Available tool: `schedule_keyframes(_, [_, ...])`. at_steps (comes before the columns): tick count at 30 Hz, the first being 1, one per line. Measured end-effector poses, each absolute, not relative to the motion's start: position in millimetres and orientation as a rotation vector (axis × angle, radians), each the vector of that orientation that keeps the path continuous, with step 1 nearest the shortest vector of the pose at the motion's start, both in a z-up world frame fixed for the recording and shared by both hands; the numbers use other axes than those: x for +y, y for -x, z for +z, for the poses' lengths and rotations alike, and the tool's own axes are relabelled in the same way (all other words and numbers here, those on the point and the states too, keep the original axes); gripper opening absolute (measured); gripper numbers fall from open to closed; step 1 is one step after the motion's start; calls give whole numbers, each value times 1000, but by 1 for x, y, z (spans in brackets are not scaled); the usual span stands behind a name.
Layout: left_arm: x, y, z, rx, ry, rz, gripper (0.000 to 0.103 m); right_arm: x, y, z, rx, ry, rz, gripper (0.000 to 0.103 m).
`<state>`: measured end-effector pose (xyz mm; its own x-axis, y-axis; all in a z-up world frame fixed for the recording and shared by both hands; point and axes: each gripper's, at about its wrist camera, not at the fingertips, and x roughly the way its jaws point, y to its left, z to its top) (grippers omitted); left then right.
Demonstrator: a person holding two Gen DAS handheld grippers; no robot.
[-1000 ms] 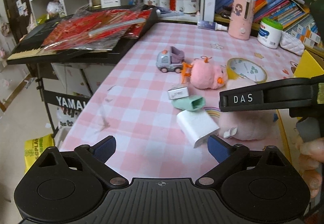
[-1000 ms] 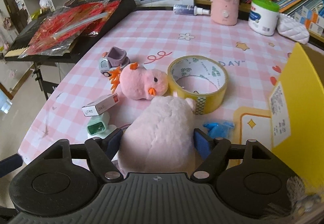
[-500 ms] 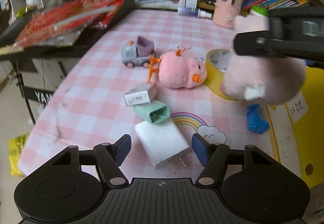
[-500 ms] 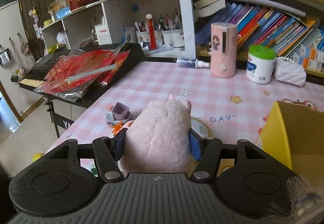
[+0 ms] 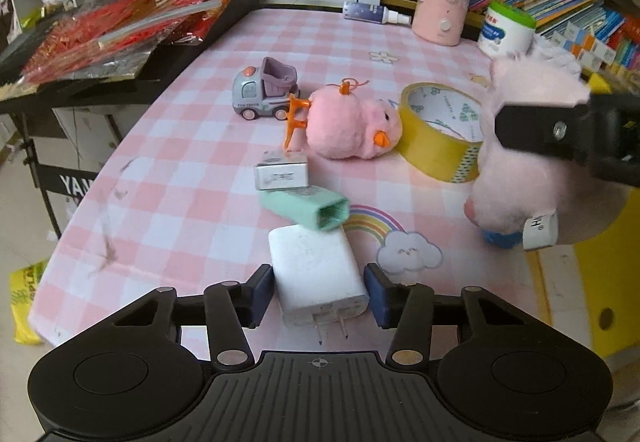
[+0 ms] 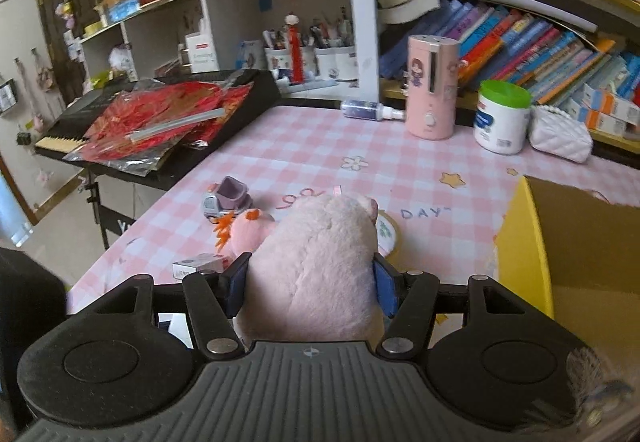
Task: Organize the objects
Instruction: 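Close the right gripper on the pink plush pig while the left grips the white charger, then carry the pig and charger in both tools toward the yellow box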
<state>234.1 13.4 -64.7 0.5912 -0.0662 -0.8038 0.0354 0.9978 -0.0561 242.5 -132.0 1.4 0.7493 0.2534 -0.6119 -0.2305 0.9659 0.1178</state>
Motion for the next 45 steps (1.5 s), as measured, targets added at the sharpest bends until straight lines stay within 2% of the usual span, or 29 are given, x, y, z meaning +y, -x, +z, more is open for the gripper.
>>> schedule_keyframes(4, [20, -218, -56, 920, 61, -86, 41, -136, -236, -2, 714, -56, 217, 59])
schedule_keyframes(21, [64, -157, -14, 783, 206, -109, 41, -117, -179, -8, 776, -76, 197, 59])
schedule_keyframes(45, [101, -38, -13, 812, 188, -190, 42, -85, -54, -5, 781, -108, 160, 59])
